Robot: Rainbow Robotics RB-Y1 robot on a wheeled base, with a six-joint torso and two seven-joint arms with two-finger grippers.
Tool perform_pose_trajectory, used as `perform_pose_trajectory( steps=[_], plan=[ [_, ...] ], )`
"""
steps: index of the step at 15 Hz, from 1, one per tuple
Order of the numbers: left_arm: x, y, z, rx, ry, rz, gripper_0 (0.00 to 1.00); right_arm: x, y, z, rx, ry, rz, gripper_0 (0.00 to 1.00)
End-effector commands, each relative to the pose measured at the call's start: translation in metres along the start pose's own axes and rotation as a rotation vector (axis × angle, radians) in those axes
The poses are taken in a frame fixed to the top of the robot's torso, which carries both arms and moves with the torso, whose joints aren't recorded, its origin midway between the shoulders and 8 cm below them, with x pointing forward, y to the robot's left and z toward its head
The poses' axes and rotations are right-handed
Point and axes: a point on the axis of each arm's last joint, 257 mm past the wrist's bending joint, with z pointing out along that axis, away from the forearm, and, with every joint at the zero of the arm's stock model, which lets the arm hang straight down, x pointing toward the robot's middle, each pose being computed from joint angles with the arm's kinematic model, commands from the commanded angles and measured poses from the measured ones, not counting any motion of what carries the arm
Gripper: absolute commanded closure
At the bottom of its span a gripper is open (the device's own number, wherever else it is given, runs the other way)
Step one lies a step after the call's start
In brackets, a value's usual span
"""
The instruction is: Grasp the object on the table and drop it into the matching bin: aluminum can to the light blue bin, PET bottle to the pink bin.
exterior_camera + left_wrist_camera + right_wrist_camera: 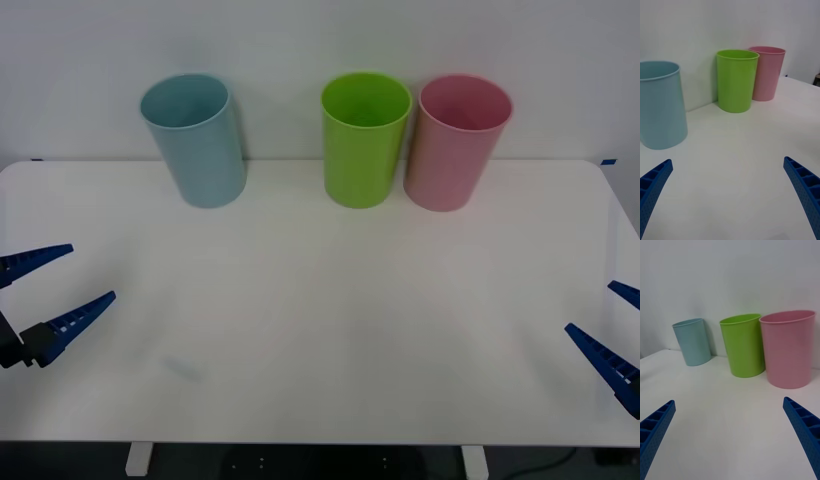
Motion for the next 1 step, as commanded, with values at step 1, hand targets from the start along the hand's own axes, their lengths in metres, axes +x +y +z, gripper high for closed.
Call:
perform_pose_trajectory(
  steps=[1],
  plan=[
    [0.0001,0.0000,-0.0001,0.000,0.000,-0.001,0.00,0.0000,0.0000,0.0000,0.000,0.000,0.000,0.00]
  ],
)
